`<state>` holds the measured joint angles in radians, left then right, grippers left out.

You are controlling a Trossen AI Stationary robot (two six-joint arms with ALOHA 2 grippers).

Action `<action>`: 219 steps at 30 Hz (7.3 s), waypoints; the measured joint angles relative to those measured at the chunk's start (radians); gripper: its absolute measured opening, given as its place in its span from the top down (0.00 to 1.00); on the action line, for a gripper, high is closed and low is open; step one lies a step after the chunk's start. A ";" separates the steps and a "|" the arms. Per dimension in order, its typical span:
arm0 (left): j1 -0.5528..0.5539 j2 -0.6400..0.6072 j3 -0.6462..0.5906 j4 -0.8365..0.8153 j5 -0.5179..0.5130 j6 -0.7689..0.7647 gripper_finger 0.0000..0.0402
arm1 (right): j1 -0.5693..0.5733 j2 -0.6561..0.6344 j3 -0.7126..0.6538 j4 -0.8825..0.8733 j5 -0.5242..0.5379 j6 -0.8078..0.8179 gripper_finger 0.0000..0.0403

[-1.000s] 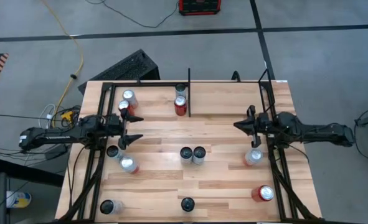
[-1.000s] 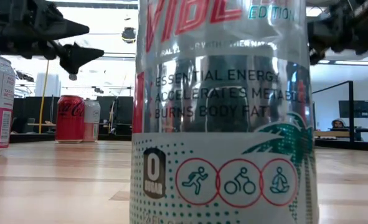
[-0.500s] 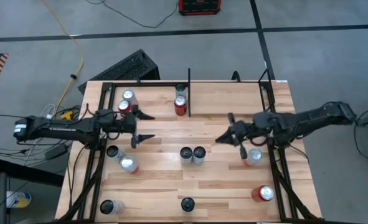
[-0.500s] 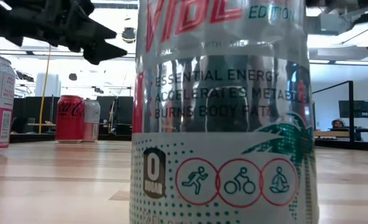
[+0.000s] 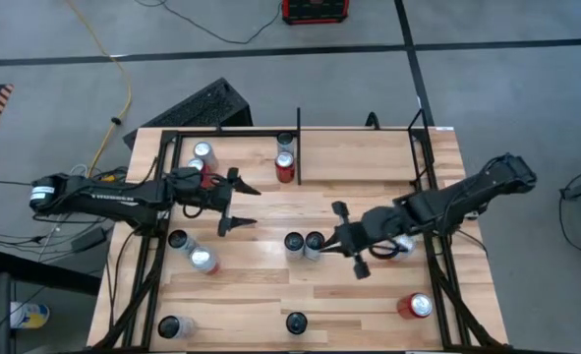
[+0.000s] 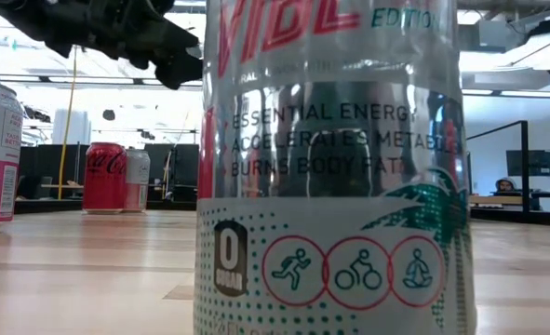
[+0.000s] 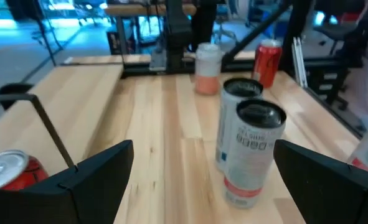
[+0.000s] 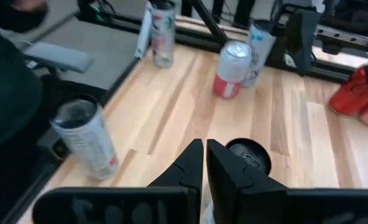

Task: Place canned beverage on shelf
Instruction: Put the black blue soda can on the shelf

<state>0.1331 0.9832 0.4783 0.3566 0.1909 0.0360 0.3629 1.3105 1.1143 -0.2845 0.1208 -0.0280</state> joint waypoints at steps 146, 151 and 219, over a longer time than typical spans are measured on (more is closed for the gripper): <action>-0.009 0.083 0.014 -0.036 -0.048 0.056 0.07 | -1.262 -0.204 -0.071 -0.615 -0.065 -0.131 0.18; -0.009 0.083 0.014 -0.036 -0.048 0.056 0.07 | -1.262 -0.204 -0.071 -0.573 -0.065 -0.138 0.18; -0.009 0.083 0.013 -0.053 -0.048 0.049 0.07 | -0.957 -0.013 0.021 -0.804 0.334 0.280 0.95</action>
<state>0.1238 1.0664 0.4916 0.3035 0.1425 0.0853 -0.5938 1.2980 1.1357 -1.0882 0.4549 0.2518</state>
